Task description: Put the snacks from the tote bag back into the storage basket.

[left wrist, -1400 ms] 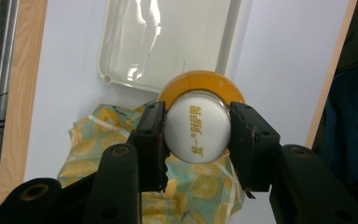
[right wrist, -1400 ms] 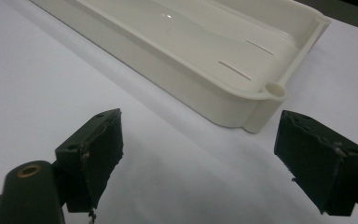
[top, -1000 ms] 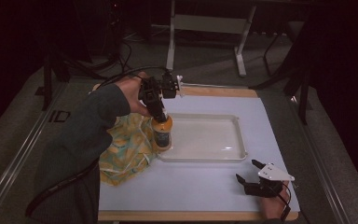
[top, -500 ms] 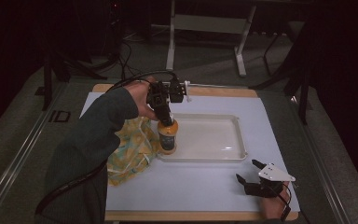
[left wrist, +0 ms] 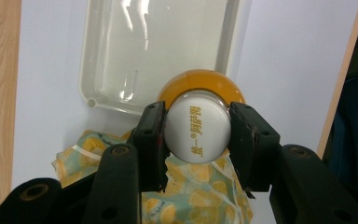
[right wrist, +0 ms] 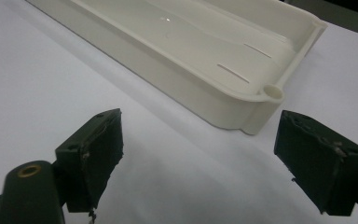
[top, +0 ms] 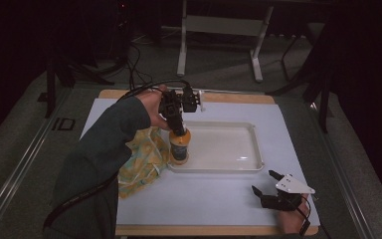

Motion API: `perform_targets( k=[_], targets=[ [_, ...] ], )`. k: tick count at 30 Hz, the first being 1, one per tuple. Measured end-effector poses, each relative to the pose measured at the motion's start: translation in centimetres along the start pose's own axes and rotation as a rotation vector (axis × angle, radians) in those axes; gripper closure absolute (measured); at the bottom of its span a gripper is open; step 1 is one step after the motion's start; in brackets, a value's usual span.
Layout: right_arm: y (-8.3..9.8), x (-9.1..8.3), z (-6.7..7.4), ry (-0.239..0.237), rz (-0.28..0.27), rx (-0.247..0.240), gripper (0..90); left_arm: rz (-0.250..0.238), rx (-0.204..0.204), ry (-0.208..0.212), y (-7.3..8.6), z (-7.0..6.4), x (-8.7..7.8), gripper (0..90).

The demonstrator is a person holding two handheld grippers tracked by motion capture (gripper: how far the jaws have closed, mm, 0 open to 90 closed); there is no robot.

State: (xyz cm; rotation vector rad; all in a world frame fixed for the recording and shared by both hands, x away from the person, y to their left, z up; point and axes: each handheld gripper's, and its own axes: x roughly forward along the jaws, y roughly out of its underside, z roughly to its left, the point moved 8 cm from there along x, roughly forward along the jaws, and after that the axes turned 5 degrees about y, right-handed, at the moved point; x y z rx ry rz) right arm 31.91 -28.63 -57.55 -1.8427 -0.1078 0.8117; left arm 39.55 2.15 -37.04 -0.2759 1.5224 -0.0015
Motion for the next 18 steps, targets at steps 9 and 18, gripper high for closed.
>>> perform_targets(
  k=[9, 18],
  targets=[
    [0.0, 0.0, 0.0, 0.003, -0.001, -0.003, 15.1, 0.002, 0.007, 0.012, -0.2, 0.0, 0.5, 58.8],
    [0.0, 0.0, 0.0, 0.004, -0.001, -0.006, 15.1, 0.016, -0.001, 0.021, -0.2, 0.1, 1.4, 58.8]
  ],
)
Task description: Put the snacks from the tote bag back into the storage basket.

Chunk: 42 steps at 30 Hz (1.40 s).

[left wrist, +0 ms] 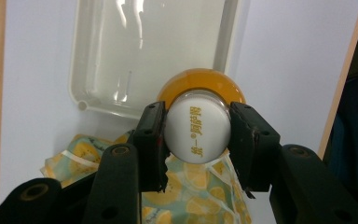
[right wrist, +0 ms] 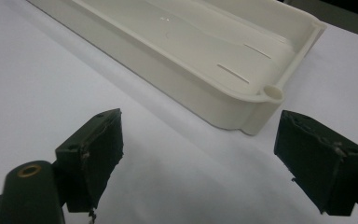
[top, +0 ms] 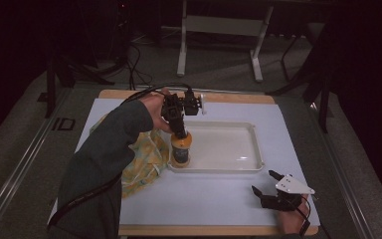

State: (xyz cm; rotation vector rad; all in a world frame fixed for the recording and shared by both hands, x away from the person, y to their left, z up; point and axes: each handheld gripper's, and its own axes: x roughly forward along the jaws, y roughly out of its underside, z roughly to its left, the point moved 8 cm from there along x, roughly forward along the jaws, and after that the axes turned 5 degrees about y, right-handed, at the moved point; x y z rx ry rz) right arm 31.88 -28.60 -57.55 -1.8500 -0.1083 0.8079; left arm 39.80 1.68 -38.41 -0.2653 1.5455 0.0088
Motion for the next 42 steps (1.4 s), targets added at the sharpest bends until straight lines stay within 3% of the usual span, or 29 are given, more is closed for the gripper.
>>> perform_targets(
  k=[12, 25, 42],
  targets=[
    [0.0, 0.0, 0.0, 0.000, -0.005, 0.001, 15.1, 0.000, -0.008, -0.004, -0.3, 0.4, 1.0, 58.8],
    [0.0, 0.0, 0.0, 0.001, -0.007, 0.000, 15.1, 0.035, -0.018, 0.004, -0.1, 0.9, 3.0, 58.8],
    [-0.1, -0.1, 0.0, 0.002, -0.010, -0.002, 15.1, 0.084, -0.017, 0.006, 0.1, 0.9, 4.1, 58.8]
  ],
)
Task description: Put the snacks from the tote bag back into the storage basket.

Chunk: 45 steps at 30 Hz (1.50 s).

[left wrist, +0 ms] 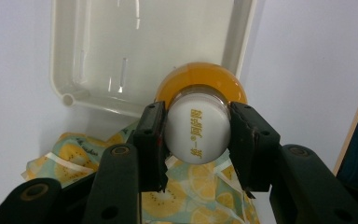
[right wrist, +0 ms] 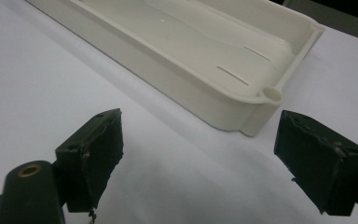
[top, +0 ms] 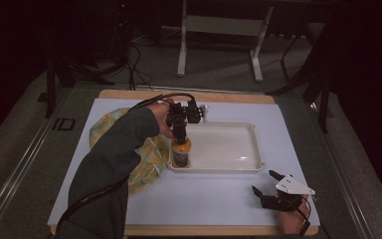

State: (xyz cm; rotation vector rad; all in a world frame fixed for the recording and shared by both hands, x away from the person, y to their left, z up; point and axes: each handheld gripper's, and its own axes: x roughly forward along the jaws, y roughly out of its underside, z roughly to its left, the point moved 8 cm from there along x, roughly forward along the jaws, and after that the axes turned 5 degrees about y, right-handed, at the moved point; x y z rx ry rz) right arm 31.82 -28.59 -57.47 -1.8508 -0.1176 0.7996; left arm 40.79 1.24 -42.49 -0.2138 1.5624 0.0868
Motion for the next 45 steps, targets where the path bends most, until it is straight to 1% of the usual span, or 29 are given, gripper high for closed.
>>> perform_targets(
  k=[2, 8, 12, 17, 18, 24, 28, 32, 34, 39, 41, 43, 45],
  targets=[
    [0.0, 0.0, 0.0, -0.001, 0.000, -0.001, 15.2, 0.010, 0.001, 0.002, 0.0, 0.0, 0.1, 58.8],
    [0.0, 0.0, 0.0, -0.001, 0.000, -0.001, 15.1, 0.008, -0.001, 0.006, -0.2, 0.0, 0.3, 58.7],
    [0.0, 0.0, 0.0, -0.001, 0.000, -0.002, 15.2, 0.012, 0.007, 0.008, -0.3, -0.1, 0.3, 58.6],
    [0.0, 0.0, 0.0, -0.001, -0.001, -0.002, 15.2, 0.007, 0.001, 0.022, -0.4, -0.3, 0.5, 58.8],
    [0.0, 0.0, 0.0, -0.001, -0.001, -0.002, 15.2, -0.002, -0.001, 0.028, -0.5, -0.3, 0.5, 58.8],
    [0.0, 0.0, 0.0, 0.000, -0.002, 0.001, 15.2, -0.009, 0.001, 0.032, -0.4, -0.3, 0.6, 58.3],
    [0.0, 0.0, 0.0, 0.000, -0.002, 0.000, 15.2, -0.012, -0.005, 0.045, -0.4, -0.4, 0.7, 55.2],
    [0.0, -0.1, 0.0, 0.001, -0.003, -0.001, 15.2, -0.048, -0.012, 0.051, -0.5, -0.3, 0.5, 50.7],
    [0.0, 0.0, 0.0, 0.001, -0.003, -0.001, 15.2, -0.069, -0.013, 0.047, -0.6, -0.3, 0.1, 47.8],
    [0.0, -0.1, 0.0, 0.002, -0.003, -0.002, 15.2, -0.102, -0.007, 0.038, -0.9, -0.4, -0.7, 45.5],
    [0.0, -0.1, 0.0, 0.003, -0.004, -0.003, 15.2, -0.110, -0.008, 0.030, -0.9, -0.4, -0.8, 44.5],
    [0.0, -0.1, 0.0, 0.003, -0.004, -0.002, 15.2, -0.116, 0.001, 0.015, -1.0, -0.4, -1.1, 44.1],
    [0.0, -0.1, 0.0, 0.003, -0.005, -0.002, 15.2, -0.140, 0.003, -0.007, -1.2, -0.4, -1.4, 44.1]
  ],
)
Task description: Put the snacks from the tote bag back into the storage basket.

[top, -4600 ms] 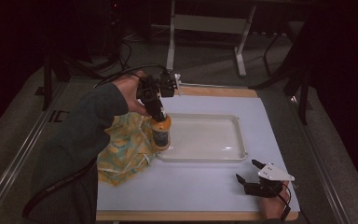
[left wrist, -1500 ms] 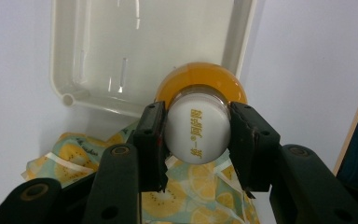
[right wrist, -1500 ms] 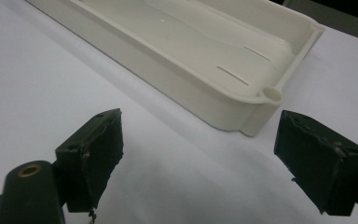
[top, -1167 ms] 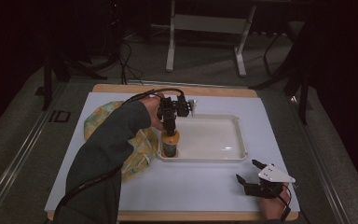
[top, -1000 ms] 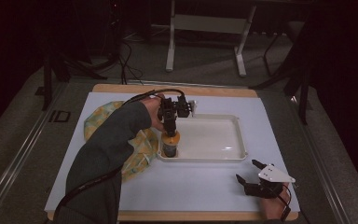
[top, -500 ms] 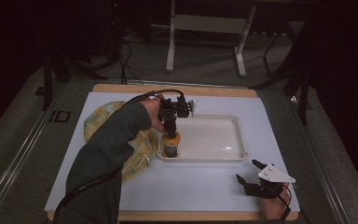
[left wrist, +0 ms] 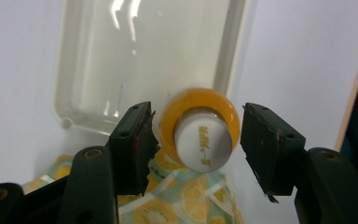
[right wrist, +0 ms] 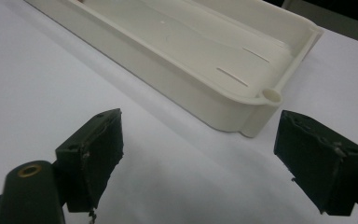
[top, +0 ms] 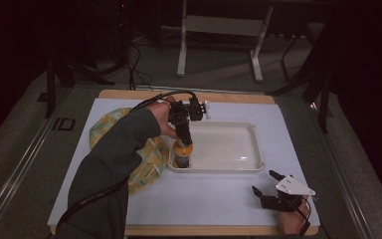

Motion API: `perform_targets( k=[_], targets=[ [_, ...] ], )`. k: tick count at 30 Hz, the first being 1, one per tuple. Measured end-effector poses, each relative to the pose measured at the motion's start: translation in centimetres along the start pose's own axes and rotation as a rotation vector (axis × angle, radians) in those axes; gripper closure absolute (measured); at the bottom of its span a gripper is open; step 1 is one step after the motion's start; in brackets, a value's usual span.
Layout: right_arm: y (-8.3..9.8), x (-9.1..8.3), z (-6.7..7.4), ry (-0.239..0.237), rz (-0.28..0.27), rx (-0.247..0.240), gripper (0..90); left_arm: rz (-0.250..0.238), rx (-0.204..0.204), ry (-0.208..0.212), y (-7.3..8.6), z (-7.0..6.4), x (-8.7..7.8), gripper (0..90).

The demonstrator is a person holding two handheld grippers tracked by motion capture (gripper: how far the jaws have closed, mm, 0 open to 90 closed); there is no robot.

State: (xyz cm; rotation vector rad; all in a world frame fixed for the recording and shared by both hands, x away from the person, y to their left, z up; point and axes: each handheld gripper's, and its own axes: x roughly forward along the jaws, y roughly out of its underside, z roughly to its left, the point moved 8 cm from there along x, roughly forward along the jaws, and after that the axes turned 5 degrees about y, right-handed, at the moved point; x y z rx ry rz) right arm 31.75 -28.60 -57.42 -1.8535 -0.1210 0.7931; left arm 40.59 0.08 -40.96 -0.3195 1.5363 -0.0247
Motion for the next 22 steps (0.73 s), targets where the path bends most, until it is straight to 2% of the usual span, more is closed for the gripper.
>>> perform_targets(
  k=[2, 7, 11, 13, 18, 22],
  targets=[
    [0.0, 0.0, 0.0, 0.000, 0.000, -0.001, 15.2, -0.023, 0.004, 0.004, -0.2, -0.2, -0.3, 43.7],
    [0.0, 0.0, 0.0, 0.000, -0.001, 0.001, 15.2, -0.062, 0.023, -0.030, -0.4, -0.3, -0.8, 42.7],
    [0.0, 0.0, 0.0, 0.001, -0.001, 0.002, 15.2, -0.131, 0.022, -0.021, -0.4, -0.5, -1.2, 42.0],
    [0.0, 0.0, 0.0, 0.001, -0.002, 0.000, 15.2, -0.155, 0.019, -0.027, -0.2, -0.5, -1.4, 41.7],
    [0.0, 0.0, 0.0, 0.002, -0.002, 0.000, 15.2, -0.215, 0.000, -0.012, 0.3, -0.6, -1.7, 41.1],
    [0.0, 0.0, 0.0, 0.001, 0.001, 0.000, 15.2, -0.258, -0.009, -0.027, 0.9, -0.7, -2.0, 41.0]
  ],
)
